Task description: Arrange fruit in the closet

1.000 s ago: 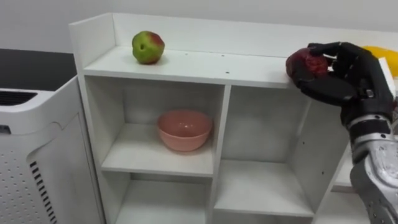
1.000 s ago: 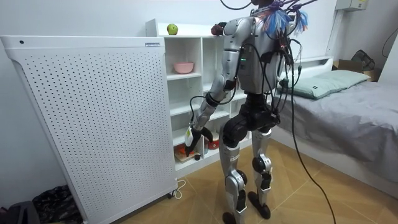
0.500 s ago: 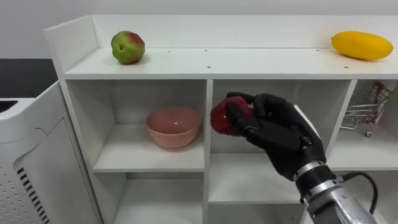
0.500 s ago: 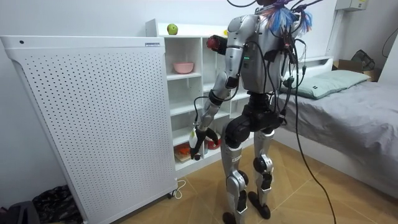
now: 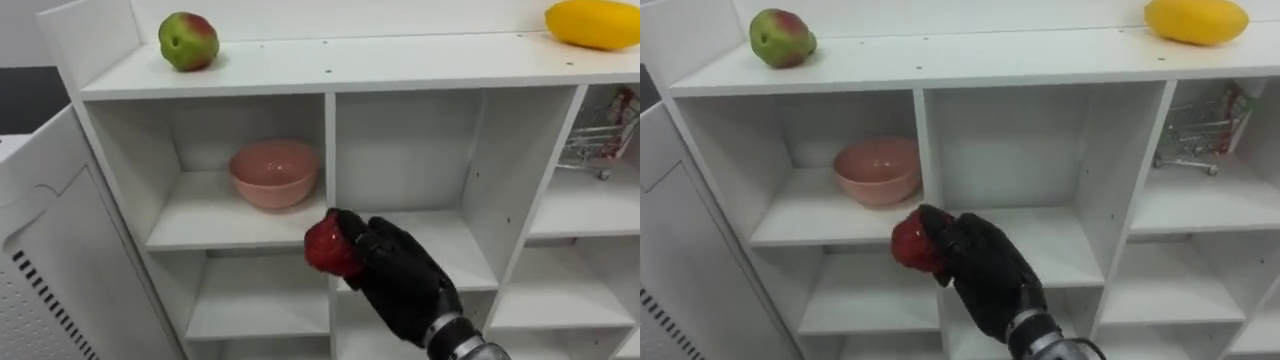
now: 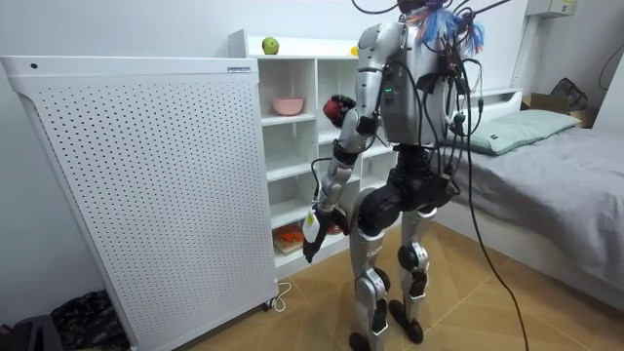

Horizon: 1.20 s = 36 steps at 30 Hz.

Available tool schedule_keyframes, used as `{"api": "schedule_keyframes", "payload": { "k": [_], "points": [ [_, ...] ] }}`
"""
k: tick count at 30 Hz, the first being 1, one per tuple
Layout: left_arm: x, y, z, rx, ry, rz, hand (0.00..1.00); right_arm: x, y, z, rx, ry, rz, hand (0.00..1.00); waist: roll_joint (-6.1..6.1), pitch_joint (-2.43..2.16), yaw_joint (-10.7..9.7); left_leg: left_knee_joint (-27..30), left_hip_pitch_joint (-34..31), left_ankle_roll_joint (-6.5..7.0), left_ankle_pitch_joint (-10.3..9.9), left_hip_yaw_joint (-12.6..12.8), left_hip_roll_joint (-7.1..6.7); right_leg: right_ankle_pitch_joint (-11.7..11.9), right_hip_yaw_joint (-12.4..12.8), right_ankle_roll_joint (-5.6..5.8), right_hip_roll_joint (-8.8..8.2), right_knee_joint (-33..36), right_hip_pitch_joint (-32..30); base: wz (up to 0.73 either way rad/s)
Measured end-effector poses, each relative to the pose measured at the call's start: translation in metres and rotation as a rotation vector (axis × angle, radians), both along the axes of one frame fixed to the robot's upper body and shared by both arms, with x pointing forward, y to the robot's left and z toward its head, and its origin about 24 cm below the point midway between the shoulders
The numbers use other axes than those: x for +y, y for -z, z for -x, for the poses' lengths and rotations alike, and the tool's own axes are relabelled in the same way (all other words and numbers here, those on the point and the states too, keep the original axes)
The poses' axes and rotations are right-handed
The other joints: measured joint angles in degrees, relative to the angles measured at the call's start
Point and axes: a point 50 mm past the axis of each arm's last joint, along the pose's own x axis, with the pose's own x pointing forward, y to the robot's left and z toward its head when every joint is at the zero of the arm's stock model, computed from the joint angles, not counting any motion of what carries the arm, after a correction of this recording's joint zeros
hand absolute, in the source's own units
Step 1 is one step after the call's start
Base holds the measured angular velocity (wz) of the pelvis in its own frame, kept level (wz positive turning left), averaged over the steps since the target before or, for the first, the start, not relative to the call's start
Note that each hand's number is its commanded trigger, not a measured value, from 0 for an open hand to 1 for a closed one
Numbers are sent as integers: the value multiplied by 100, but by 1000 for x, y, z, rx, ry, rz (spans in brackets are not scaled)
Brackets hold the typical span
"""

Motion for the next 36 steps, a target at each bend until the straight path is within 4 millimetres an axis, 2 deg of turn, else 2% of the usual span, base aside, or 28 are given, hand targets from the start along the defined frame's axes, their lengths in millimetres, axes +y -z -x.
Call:
{"api": "schedule_keyframes", "payload": {
  "k": [2,5,9,11,14,16,17,20,22,24,25,29,31,33,36],
  "points": [
    [-3,-1,-7,-13,-18,8,0,-10,14,0,76,52,-40,100,-2,65,16,155,-309,52,32,27,-94,-48,44,1,-133,295,-383,0],
    [-5,-2,-13,-32,-50,24,0,-18,23,-1,133,103,-103,100,-1,110,16,383,-786,108,17,98,-199,-96,188,26,-223,664,-945,-6],
    [-5,-3,-13,-54,-90,26,0,-25,37,1,221,170,-169,100,-44,145,78,620,-1185,142,0,208,-250,-112,326,18,-313,980,-1443,-8],
    [-3,-5,-17,-86,-94,5,0,-27,33,-3,208,193,-219,100,-75,177,106,805,-1522,152,-8,239,-254,-132,328,-1,-354,1148,-1779,-2],
    [-3,-4,-12,-100,-118,-18,0,-35,39,-6,251,257,-310,100,-89,179,208,1039,-1938,139,-16,183,-213,-119,285,-4,-332,1234,-2100,11],
    [-1,-2,1,-97,-137,-51,0,-42,37,-8,247,295,-365,100,-95,174,271,1246,-2267,121,-28,129,-194,-102,150,-40,-336,1283,-2322,18],
    [-1,0,9,-84,-136,-74,0,-47,34,-9,237,326,-414,100,-120,173,318,1359,-2427,118,-37,118,-194,-99,140,-111,-356,1403,-2469,16],
    [-2,4,29,-35,-109,-115,0,-55,19,-20,198,371,-496,100,-121,173,366,1755,-2855,112,-137,38,-186,-163,136,-153,-383,1696,-2821,14],
    [-1,5,33,-15,-101,-122,0,-62,9,-29,178,401,-538,100,-123,173,375,1954,-3097,112,-168,-26,-186,-198,63,-179,-434,1844,-2993,19],
    [-2,5,33,-17,-98,-123,0,-72,0,-34,150,437,-558,100,-112,170,427,2121,-3289,120,-202,-109,-190,-232,8,-173,-453,1946,-3107,24],
    [-2,5,31,-21,-92,-124,0,-79,-5,-37,133,462,-571,100,-105,167,517,2250,-3400,105,-249,-145,-174,-245,3,-173,-444,2013,-3180,15],
    [-7,4,29,-26,-63,-118,0,-91,-19,-44,98,492,-568,100,-76,166,683,2623,-3680,141,-366,-202,-185,-352,-11,-159,-484,2331,-3390,9],
    [-8,3,26,-34,-51,-120,0,-96,-28,-48,79,503,-580,100,-71,162,718,2830,-3876,144,-425,-226,-207,-447,-18,-150,-577,2574,-3584,14],
    [-9,2,22,-41,-40,-121,0,-101,-32,-49,72,517,-577,100,-65,161,831,2962,-3980,174,-450,-222,-210,-477,-5,-154,-598,2692,-3681,3],
    [-12,-1,18,-65,-30,-114,0,-109,-33,-49,74,535,-564,100,-65,161,855,3079,-4096,195,-492,-210,-322,-587,11,-133,-770,2960,-3843,16]
  ]
}}
